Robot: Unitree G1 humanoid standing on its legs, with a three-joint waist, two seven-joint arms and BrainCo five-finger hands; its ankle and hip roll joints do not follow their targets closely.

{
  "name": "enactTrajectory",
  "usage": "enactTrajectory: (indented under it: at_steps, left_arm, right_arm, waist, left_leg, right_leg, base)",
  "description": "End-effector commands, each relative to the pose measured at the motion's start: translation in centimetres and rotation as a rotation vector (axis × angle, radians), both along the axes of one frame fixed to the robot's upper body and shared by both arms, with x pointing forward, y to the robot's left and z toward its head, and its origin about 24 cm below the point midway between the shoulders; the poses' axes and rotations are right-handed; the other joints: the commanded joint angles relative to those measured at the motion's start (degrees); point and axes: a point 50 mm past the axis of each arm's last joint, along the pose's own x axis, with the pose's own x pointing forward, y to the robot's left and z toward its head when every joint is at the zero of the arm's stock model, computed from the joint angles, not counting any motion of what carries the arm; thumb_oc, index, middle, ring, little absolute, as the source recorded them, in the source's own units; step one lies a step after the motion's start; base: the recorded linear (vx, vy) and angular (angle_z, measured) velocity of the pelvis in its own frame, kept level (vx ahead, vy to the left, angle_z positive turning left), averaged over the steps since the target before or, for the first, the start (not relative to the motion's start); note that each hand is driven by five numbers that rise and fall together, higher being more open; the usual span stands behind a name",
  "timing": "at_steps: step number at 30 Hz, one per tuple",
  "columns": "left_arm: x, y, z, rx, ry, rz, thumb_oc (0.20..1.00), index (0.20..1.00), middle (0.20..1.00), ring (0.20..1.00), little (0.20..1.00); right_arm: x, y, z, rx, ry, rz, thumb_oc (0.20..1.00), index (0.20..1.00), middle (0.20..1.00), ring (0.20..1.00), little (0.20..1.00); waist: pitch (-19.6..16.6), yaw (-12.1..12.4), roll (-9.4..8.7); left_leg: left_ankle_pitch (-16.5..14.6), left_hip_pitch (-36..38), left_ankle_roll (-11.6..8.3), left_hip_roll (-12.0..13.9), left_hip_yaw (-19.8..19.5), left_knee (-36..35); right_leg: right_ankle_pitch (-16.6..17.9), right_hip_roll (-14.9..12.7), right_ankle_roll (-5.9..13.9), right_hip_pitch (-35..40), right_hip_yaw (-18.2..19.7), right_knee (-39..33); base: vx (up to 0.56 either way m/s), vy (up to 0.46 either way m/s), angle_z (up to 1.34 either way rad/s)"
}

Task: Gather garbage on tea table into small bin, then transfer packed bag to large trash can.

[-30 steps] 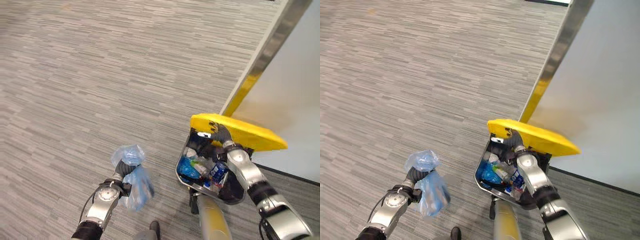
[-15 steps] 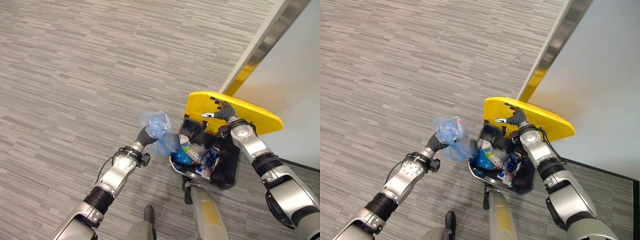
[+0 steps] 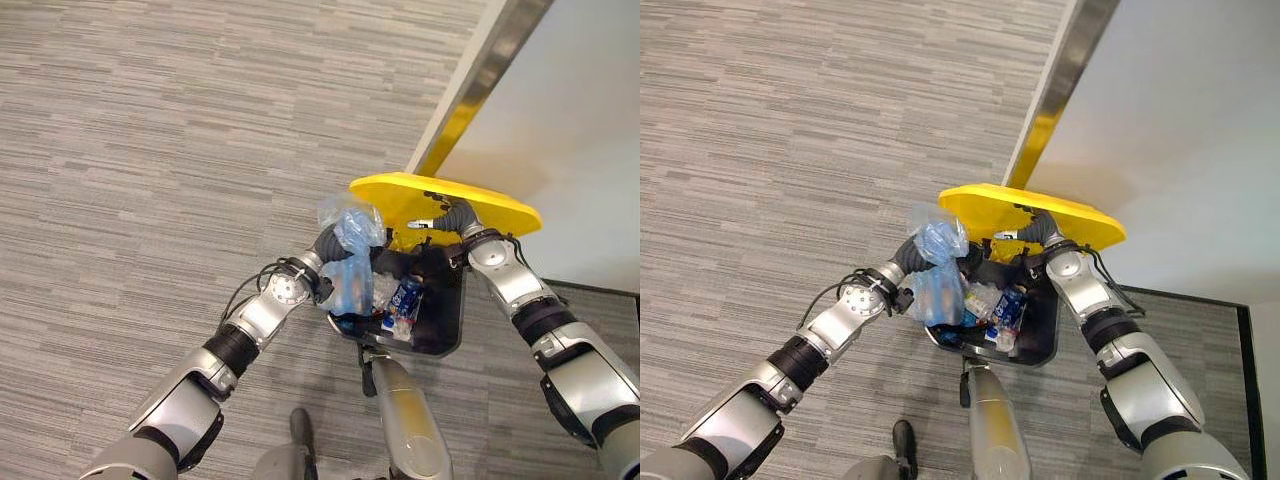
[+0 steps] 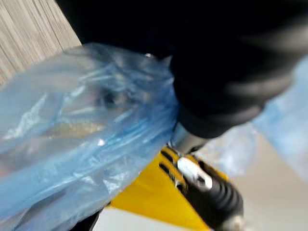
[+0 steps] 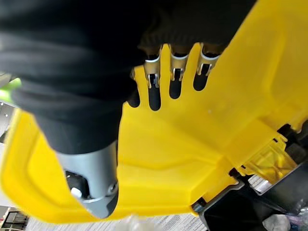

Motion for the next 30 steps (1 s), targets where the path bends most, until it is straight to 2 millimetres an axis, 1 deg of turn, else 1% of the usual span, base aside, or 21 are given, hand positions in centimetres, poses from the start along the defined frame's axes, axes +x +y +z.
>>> enactTrajectory:
  at_steps: [1, 2, 3, 4, 6, 8, 9, 10, 11, 14, 15, 16, 17, 18, 19, 21, 25, 26, 30]
  left_arm:
    - [-0.5, -3.0, 1.9, 0.005, -0.096, -0.142, 0.200, 0.200, 0.200, 0.200, 0.200]
    - [-0.6, -3.6, 2.0, 0.008, -0.101, -0.156, 0.200, 0.200, 0.200, 0.200, 0.200]
    - [-0.6, -3.6, 2.1, 0.008, -0.102, -0.156, 0.200, 0.200, 0.200, 0.200, 0.200]
    - [-0.6, -4.2, 2.0, 0.009, -0.102, -0.159, 0.200, 0.200, 0.200, 0.200, 0.200]
    - [-0.3, -4.1, 1.9, 0.010, -0.102, -0.137, 0.200, 0.200, 0.200, 0.200, 0.200]
    - [0.5, -3.3, 1.4, 0.073, -0.116, -0.067, 0.200, 0.200, 0.200, 0.200, 0.200]
    - [1.6, -2.1, 1.0, 0.163, -0.139, 0.022, 0.200, 0.200, 0.200, 0.200, 0.200]
    - [2.2, -1.4, 0.9, 0.220, -0.158, 0.068, 0.200, 0.200, 0.200, 0.200, 0.200]
    - [2.6, -0.8, 0.6, 0.265, -0.166, 0.100, 0.200, 0.200, 0.200, 0.200, 0.200]
    - [3.1, 0.1, 0.4, 0.339, -0.181, 0.148, 0.200, 0.200, 0.200, 0.200, 0.200]
    - [3.2, 0.6, -0.6, 0.417, -0.164, 0.164, 0.200, 0.200, 0.200, 0.200, 0.200]
    - [3.2, 0.7, -1.1, 0.433, -0.142, 0.165, 0.297, 0.297, 0.297, 0.297, 0.297]
    - [3.2, 0.6, -1.5, 0.458, -0.125, 0.152, 1.000, 1.000, 1.000, 1.000, 1.000]
    - [3.2, 0.6, -1.5, 0.458, -0.125, 0.152, 1.000, 1.000, 1.000, 1.000, 1.000]
    - [2.9, 0.5, -2.1, 0.504, -0.104, 0.108, 1.000, 1.000, 1.000, 1.000, 1.000]
    - [2.7, 0.6, -2.3, 0.527, -0.100, 0.075, 1.000, 1.000, 1.000, 1.000, 1.000]
    - [2.5, 0.6, -2.1, 0.567, -0.126, 0.043, 1.000, 1.000, 1.000, 1.000, 1.000]
    - [2.5, 0.5, -1.9, 0.594, -0.151, 0.032, 1.000, 1.000, 1.000, 1.000, 1.000]
    - [2.3, 0.9, -1.6, 0.568, -0.166, 0.027, 1.000, 1.000, 1.000, 1.000, 1.000]
  right_arm:
    - [1.5, 1.6, 7.1, -0.023, -0.230, 0.035, 1.000, 1.000, 1.000, 1.000, 1.000]
    - [1.7, 1.7, 7.4, -0.022, -0.236, 0.033, 1.000, 1.000, 1.000, 1.000, 1.000]
    - [1.7, 1.7, 7.5, -0.022, -0.237, 0.033, 1.000, 1.000, 1.000, 1.000, 1.000]
    - [1.9, 2.1, 7.8, -0.021, -0.243, 0.030, 1.000, 1.000, 1.000, 1.000, 1.000]
    - [2.0, 2.1, 7.9, -0.019, -0.247, 0.026, 1.000, 1.000, 1.000, 1.000, 1.000]
    - [2.1, 2.0, 8.2, -0.025, -0.255, 0.018, 1.000, 1.000, 1.000, 1.000, 1.000]
    - [2.0, 1.6, 8.6, -0.038, -0.267, 0.008, 1.000, 1.000, 1.000, 1.000, 1.000]
    - [2.0, 1.4, 8.9, -0.041, -0.278, 0.003, 1.000, 1.000, 1.000, 1.000, 1.000]
    - [1.9, 1.2, 9.2, -0.041, -0.289, -0.004, 1.000, 1.000, 1.000, 1.000, 1.000]
    - [1.6, 0.9, 9.7, -0.039, -0.319, -0.004, 1.000, 1.000, 1.000, 1.000, 1.000]
    - [1.1, 0.7, 9.9, -0.041, -0.344, 0.008, 1.000, 1.000, 1.000, 1.000, 1.000]
    - [0.9, 0.4, 10.0, -0.047, -0.354, 0.006, 1.000, 1.000, 1.000, 1.000, 1.000]
    - [0.9, 0.2, 10.1, -0.047, -0.354, 0.003, 1.000, 1.000, 1.000, 1.000, 1.000]
    - [0.9, 0.2, 10.1, -0.047, -0.354, 0.003, 1.000, 1.000, 1.000, 1.000, 1.000]
    - [0.8, 0.4, 10.1, -0.044, -0.356, 0.018, 1.000, 1.000, 1.000, 1.000, 1.000]
    - [0.8, 0.6, 10.1, -0.040, -0.355, 0.025, 1.000, 1.000, 1.000, 1.000, 1.000]
    - [0.8, 1.1, 9.8, -0.052, -0.345, 0.048, 1.000, 1.000, 1.000, 1.000, 1.000]
    - [0.8, 1.4, 9.4, -0.034, -0.334, 0.060, 1.000, 1.000, 1.000, 1.000, 1.000]
    - [0.5, 1.9, 8.5, -0.016, -0.311, 0.092, 1.000, 1.000, 1.000, 1.000, 1.000]
  waist:
    - [-1.7, -0.1, 0.54]
    - [-1.8, -0.3, 0.71]
    - [-1.7, -0.3, 0.74]
    - [-1.4, -0.7, 0.92]
    - [-1.3, -0.9, 1.02]
    - [-0.8, -1.3, 1.12]
    - [0.3, -1.8, 1.18]
    - [1.2, -1.7, 1.50]
    - [1.8, -2.0, 1.08]
    - [3.0, -2.0, 0.93]
    - [4.1, -2.2, 0.98]
    - [4.4, -2.2, 1.01]
    - [4.6, -2.3, 1.08]
    - [4.6, -2.3, 1.09]
    - [4.9, -2.2, 1.26]
    - [4.9, -2.1, 1.35]
    - [4.6, -2.2, 1.71]
    - [4.5, -2.2, 1.95]
    - [3.8, -2.2, 2.05]
  left_leg:
    - [-14.4, 7.9, 3.17, -4.1, 2.2, 4.7]
    - [-14.4, 7.9, 3.20, -4.2, 2.4, 4.6]
    - [-14.4, 7.9, 3.20, -4.2, 2.4, 4.5]
    - [-14.4, 7.9, 3.36, -4.5, 2.5, 4.5]
    - [-14.4, 7.8, 3.44, -4.7, 2.6, 4.3]
    - [-14.3, 7.5, 3.44, -4.8, 2.5, 4.4]
    - [-14.3, 6.8, 3.38, -4.9, 2.3, 5.1]
    - [-14.6, 6.0, 3.29, -4.7, 2.3, 6.1]
    - [-14.4, 5.3, 3.34, -5.2, 2.0, 6.5]
    - [-14.5, 4.0, 3.36, -5.5, 1.9, 7.6]
    - [-14.6, 2.9, 3.35, -5.6, 2.0, 8.6]
    - [-14.7, 2.7, 3.31, -5.5, 2.1, 8.8]
    - [-14.9, 2.4, 3.31, -5.4, 2.2, 9.1]
    - [-14.9, 2.3, 3.31, -5.4, 2.2, 9.1]
    - [-15.1, 2.0, 3.35, -5.4, 2.6, 9.4]
    - [-15.3, 1.6, 3.40, -5.5, 3.0, 9.8]
    - [-15.5, 1.7, 3.50, -5.5, 3.3, 9.9]
    - [-15.6, 1.8, 3.57, -5.6, 3.3, 10.1]
    - [-15.9, 2.0, 3.82, -5.8, 3.0, 11.0]
  right_leg:
    - [18.1, -3.0, 10.16, -3.5, -5.4, -15.8]
    - [18.1, -3.0, 10.21, -3.6, -5.5, -15.9]
    - [18.1, -3.0, 10.22, -3.6, -5.5, -15.9]
    - [18.2, -2.9, 10.36, -3.6, -5.5, -16.3]
    - [18.2, -2.8, 10.38, -3.7, -5.3, -16.4]
    - [18.4, -2.7, 10.43, -4.2, -4.7, -16.4]
    - [18.4, -2.6, 10.33, -5.1, -4.0, -16.3]
    - [18.4, -2.4, 10.26, -5.5, -3.8, -16.0]
    - [18.6, -2.8, 10.10, -5.9, -3.6, -16.0]
    - [18.8, -3.1, 9.81, -6.3, -3.5, -15.8]
    - [18.8, -3.4, 9.71, -6.7, -3.6, -15.5]
    - [18.9, -3.5, 9.70, -7.0, -3.8, -15.4]
    - [18.8, -3.7, 9.70, -7.1, -3.9, -15.4]
    - [18.8, -3.7, 9.70, -7.1, -3.9, -15.4]
    - [18.9, -3.7, 9.76, -7.6, -4.2, -15.2]
    - [18.9, -3.7, 9.98, -7.7, -4.2, -15.2]
    - [19.1, -3.6, 10.11, -8.1, -3.8, -15.0]
    - [19.3, -3.6, 10.17, -8.0, -3.6, -14.9]
    - [19.4, -3.6, 10.14, -7.3, -3.3, -14.9]
  base:
    - [0.01, 0.042, -0.09]
    - [0.01, 0.018, -0.09]
    - [0.01, 0.034, -0.14]
    - [0.01, 0.027, -0.16]
    - [0.00, 0.020, -0.15]
    - [-0.02, 0.015, -0.05]
    - [-0.05, 0.009, -0.02]
    - [-0.07, -0.006, -0.01]
    - [-0.06, -0.023, -0.01]
    - [-0.03, -0.019, -0.02]
    - [0.00, 0.000, 0.00]
    - [0.00, 0.000, 0.00]
    - [0.00, 0.000, 0.00]
    - [0.00, 0.000, 0.00]
    - [0.00, 0.000, 0.00]
    - [0.01, 0.001, -0.02]
    - [0.00, 0.022, -0.06]
    - [0.00, 0.030, -0.06]
    - [-0.01, 0.008, -0.02]
